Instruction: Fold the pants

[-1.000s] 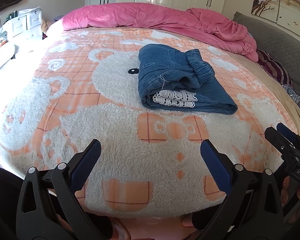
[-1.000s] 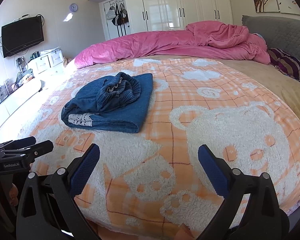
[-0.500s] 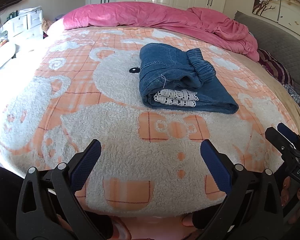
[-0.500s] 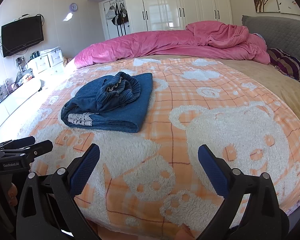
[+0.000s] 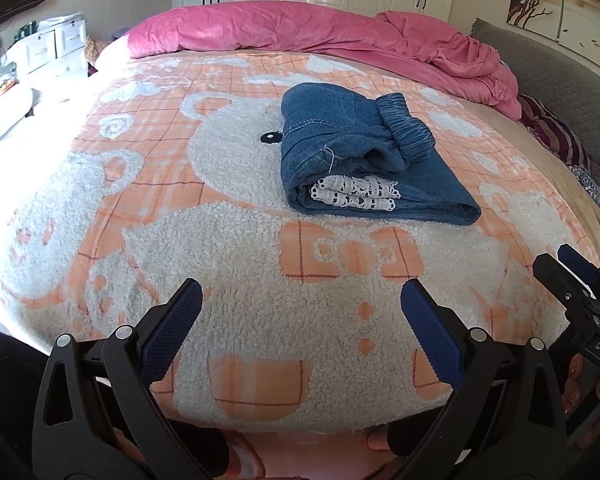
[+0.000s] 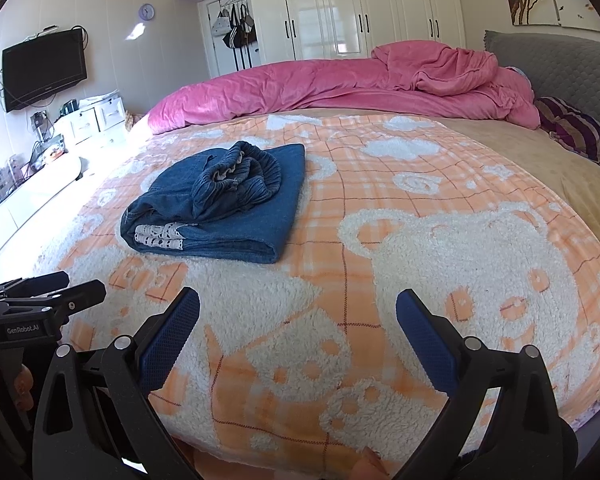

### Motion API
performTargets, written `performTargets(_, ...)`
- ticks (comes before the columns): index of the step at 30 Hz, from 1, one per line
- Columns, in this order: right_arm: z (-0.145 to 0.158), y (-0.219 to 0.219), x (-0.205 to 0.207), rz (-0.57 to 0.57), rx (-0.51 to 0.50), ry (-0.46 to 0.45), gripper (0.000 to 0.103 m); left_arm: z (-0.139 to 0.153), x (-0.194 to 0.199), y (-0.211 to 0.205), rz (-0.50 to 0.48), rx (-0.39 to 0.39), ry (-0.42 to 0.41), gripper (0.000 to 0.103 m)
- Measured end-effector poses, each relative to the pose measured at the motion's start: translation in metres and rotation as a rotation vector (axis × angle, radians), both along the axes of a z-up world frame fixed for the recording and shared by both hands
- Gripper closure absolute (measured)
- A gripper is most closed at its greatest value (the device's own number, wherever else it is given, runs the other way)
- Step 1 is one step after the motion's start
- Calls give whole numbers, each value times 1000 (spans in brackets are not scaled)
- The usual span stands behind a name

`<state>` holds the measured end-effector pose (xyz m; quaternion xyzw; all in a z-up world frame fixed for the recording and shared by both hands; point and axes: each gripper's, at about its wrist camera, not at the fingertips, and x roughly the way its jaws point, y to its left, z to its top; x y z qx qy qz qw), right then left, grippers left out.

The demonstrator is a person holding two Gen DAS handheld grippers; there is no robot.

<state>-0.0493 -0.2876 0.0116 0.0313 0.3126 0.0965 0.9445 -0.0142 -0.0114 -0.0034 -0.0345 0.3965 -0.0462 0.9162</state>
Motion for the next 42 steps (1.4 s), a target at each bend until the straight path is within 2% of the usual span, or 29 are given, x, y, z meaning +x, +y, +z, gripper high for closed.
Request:
performTargets(22, 0, 0, 0, -2, -4, -1, 5, -2, 1, -1, -11, -7, 21, 9)
performTargets(30, 1, -3, 2, -9, 6, -2, 5, -1, 3, -4, -5, 20, 26, 9)
performTargets(32, 2, -7, 4, -18, 11, 2, 5, -1, 6, 0, -6, -6, 44, 9)
performTargets(33, 2, -9, 5, -24, 14, 4, 5, 3, 7, 6, -15, -56, 46, 9)
performTargets(35, 4, -20, 10, -51, 17, 8, 5, 16, 11, 18, 1, -113, 17, 9)
performTargets(37, 7, -37, 18, -93, 11, 11, 5, 32, 22, 33, 40, -96, -18, 9)
performTargets(39, 12, -64, 31, -170, 4, 20, 5, 46, 53, 61, 111, -23, -11, 9)
performTargets(40, 15, -83, 41, -221, -4, 31, 5, 47, 69, 74, 138, 9, 9, 9)
performTargets(42, 19, -120, 62, -313, -30, 60, 5, 46, 112, 111, 256, 72, 71, 9)
